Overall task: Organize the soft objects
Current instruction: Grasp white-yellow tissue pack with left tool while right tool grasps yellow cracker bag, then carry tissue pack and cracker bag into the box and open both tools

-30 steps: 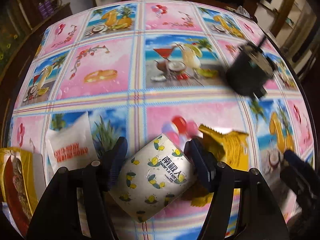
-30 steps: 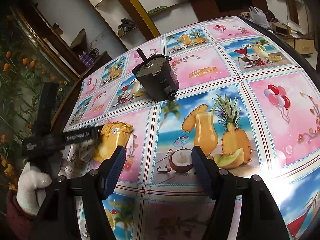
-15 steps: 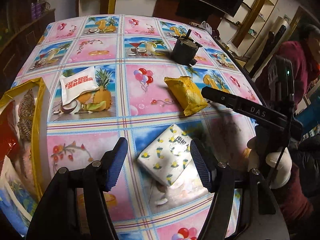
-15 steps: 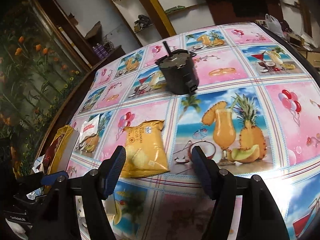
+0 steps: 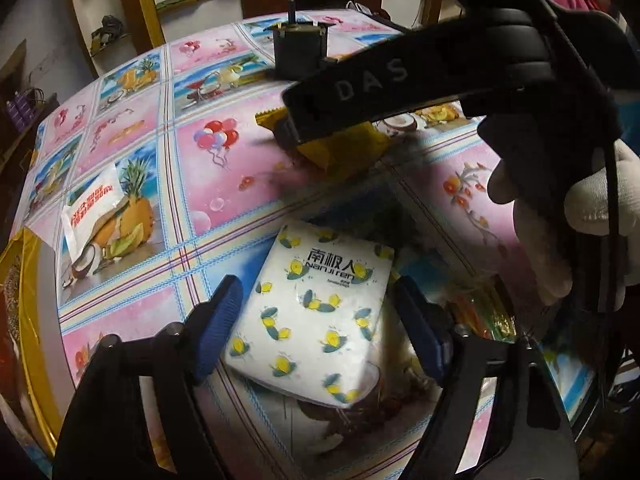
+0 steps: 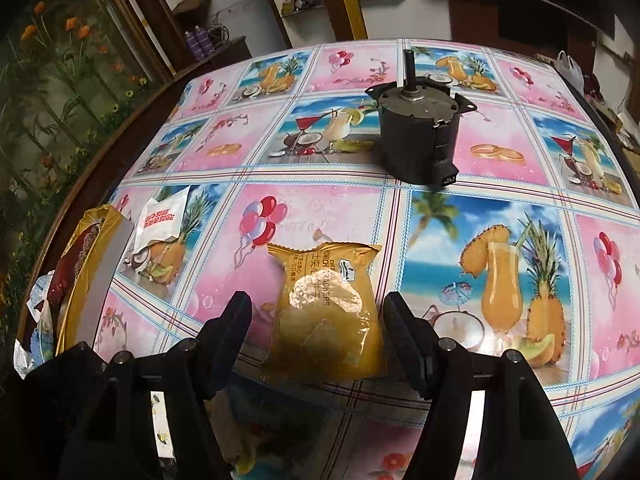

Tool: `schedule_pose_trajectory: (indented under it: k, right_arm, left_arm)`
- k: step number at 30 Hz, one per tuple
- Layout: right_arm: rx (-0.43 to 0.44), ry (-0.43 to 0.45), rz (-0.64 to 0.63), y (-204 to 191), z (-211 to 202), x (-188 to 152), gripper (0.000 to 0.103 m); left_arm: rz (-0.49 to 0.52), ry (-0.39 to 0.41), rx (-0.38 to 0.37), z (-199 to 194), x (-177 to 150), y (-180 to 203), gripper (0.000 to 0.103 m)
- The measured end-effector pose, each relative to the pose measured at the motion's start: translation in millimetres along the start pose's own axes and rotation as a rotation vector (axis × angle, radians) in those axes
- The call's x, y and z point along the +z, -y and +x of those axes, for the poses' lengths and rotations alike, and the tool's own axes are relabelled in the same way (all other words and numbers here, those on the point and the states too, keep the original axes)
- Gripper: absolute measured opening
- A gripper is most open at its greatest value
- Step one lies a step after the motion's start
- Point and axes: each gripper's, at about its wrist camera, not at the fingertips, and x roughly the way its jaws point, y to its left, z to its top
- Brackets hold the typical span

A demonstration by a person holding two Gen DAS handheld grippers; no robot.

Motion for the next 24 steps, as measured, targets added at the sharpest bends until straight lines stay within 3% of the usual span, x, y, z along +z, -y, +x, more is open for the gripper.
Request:
schedule_pose_trajectory:
  k: [3, 4, 5, 6, 7, 8, 10, 14, 17, 24]
  right_arm:
    - [-0.008, 0.002, -0.002, -3, 6, -1, 0.069]
    - [-0.015, -0.002, -0.013, -6, 7, -1, 0.069]
    - [-0.029, -0.001, -0.033, -9, 8, -1, 0.069]
    - [-0.043, -0.006, -0.053, -11, 9, -2, 0.069]
    - [-0.060, -0.007, -0.071, -14, 9, -3, 0.066]
    - [-0.076, -0.006, -0.085, -16, 9, -3, 0.056]
    - [-0.090, -0.002, -0.100, -18, 8, -4, 0.046]
    - [-0.044, 0.013, -0.063, -13, -2, -9, 0.045]
    - [0.003, 0.035, -0.047, -14, -13, -11, 0.045]
    - [0.127, 0.081, -0.088, -52, -47, -7, 0.045]
  left_arm:
    - [-0.036, -0.004, 0.006, 8, 0, -4, 0.082]
    - [-0.055, -0.007, 0.013, 10, 0, -7, 0.076]
    - [-0.072, -0.002, 0.026, 10, -1, -11, 0.057]
    - [-0.090, -0.001, 0.032, 10, -1, -15, 0.052]
    - [-0.122, -0.009, 0.029, 12, -1, -21, 0.052]
    - [-0.160, -0.002, 0.015, 12, -2, -28, 0.052]
    - [-0.220, 0.010, 0.000, 12, -7, -39, 0.052]
    - [-0.356, 0.059, -0.083, -1, -17, -63, 0.052]
    - [-0.407, 0.119, -0.105, -24, -24, -76, 0.052]
    - [-0.481, 0.229, -0.053, -99, -32, -122, 0.052]
